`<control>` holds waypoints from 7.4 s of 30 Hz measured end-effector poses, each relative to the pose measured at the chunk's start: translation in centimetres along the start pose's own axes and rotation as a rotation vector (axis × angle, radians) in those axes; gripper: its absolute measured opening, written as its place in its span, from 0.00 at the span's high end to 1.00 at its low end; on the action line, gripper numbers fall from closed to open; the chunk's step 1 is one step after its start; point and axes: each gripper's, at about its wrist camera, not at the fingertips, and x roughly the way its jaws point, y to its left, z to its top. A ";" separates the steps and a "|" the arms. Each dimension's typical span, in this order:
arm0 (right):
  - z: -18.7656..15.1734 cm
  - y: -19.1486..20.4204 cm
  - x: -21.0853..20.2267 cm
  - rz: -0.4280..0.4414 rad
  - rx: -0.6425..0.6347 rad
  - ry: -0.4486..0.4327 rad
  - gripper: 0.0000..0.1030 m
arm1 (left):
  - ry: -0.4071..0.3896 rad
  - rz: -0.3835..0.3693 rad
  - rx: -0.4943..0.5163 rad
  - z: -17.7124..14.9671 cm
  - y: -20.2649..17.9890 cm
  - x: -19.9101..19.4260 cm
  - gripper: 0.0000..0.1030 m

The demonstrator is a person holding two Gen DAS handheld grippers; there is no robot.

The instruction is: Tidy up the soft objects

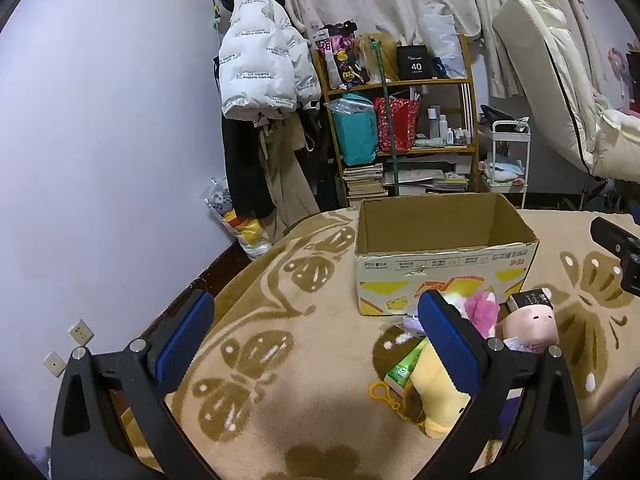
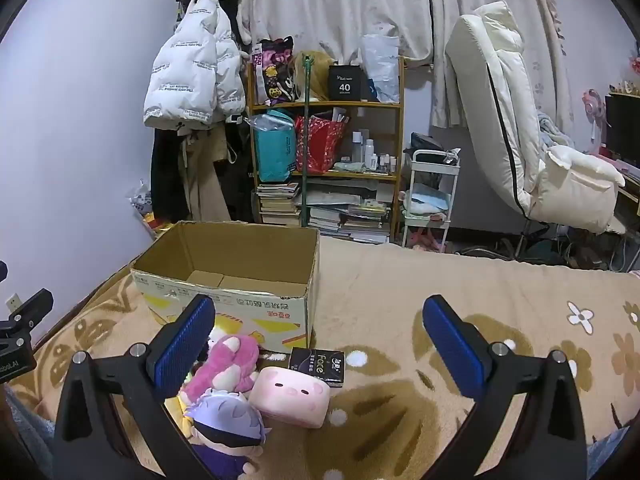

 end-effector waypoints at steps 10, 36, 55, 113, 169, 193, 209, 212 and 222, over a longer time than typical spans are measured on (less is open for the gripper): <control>-0.1 -0.1 0.1 0.012 0.004 -0.005 0.00 | 0.008 0.007 0.001 0.1 -0.4 0.2 0.02; -0.3 -0.1 0.3 0.015 0.008 0.001 0.00 | 0.008 -0.004 0.007 -0.5 -0.7 0.3 0.02; -0.3 -0.1 0.4 0.022 0.010 0.003 0.00 | 0.003 0.004 0.008 -0.5 -1.1 0.1 0.02; -2.5 1.2 2.5 0.073 -0.031 0.120 0.00 | 0.034 -0.045 0.050 -0.3 -2.0 0.2 0.02; -8.9 5.5 12.3 0.319 -0.150 0.749 0.00 | 0.511 -0.445 -0.007 -4.3 -7.1 12.4 0.06; -8.9 4.8 10.6 0.361 -0.098 0.763 0.26 | 0.540 -0.482 0.027 -4.7 -7.6 11.6 0.42; -11.4 7.1 14.3 0.389 -0.087 0.880 0.41 | 0.603 -0.451 0.043 -5.7 -8.2 12.6 0.51; -11.2 7.2 14.2 0.382 -0.095 0.871 0.42 | 0.595 -0.444 0.057 -5.7 -8.3 12.4 0.56; -9.7 6.3 11.9 0.351 -0.087 0.776 0.44 | 0.506 -0.387 0.041 -4.6 -7.1 10.2 0.59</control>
